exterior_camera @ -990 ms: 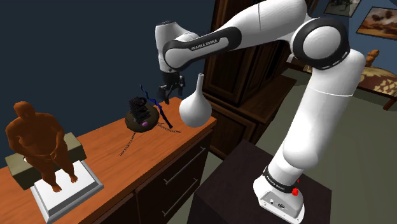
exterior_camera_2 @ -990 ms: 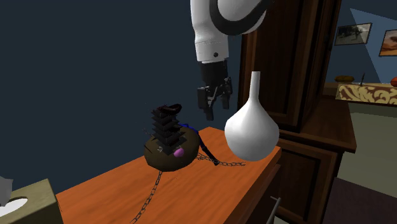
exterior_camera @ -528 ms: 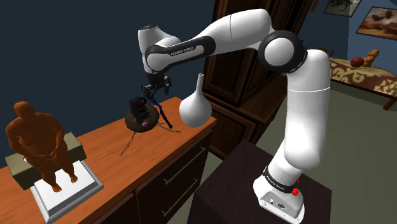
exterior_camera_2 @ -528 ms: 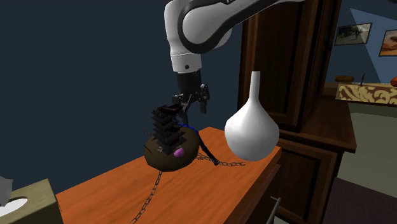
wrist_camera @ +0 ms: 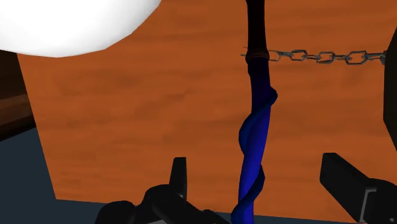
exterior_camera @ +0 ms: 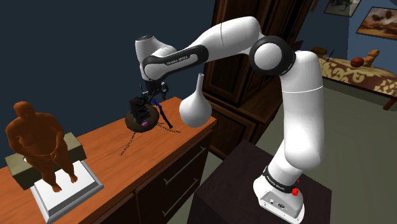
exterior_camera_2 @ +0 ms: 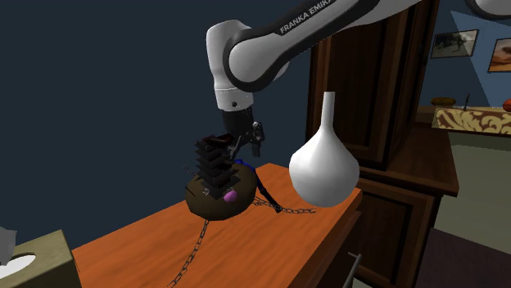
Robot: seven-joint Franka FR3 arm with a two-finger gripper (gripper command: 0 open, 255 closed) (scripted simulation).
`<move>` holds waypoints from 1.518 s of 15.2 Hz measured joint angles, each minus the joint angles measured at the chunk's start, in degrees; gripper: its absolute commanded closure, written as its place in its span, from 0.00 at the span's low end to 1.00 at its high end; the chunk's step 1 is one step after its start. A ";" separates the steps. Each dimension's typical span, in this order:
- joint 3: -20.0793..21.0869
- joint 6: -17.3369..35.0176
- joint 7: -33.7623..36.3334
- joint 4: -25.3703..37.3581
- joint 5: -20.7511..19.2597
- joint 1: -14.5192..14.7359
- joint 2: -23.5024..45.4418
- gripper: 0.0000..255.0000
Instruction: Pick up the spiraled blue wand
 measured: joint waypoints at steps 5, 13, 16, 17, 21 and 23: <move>-0.08 0.56 0.10 -0.06 -0.14 0.01 0.48 1.00; -0.05 0.50 0.08 -0.30 -0.09 -0.04 0.17 1.00; 0.10 -1.10 -0.33 0.60 0.24 -0.03 -0.55 1.00; 0.14 -1.74 -0.49 1.15 0.34 0.00 -0.67 1.00; 0.32 -4.08 -1.08 2.72 0.76 0.02 -1.53 1.00; 0.40 -5.46 -1.49 3.60 0.99 0.00 -2.08 1.00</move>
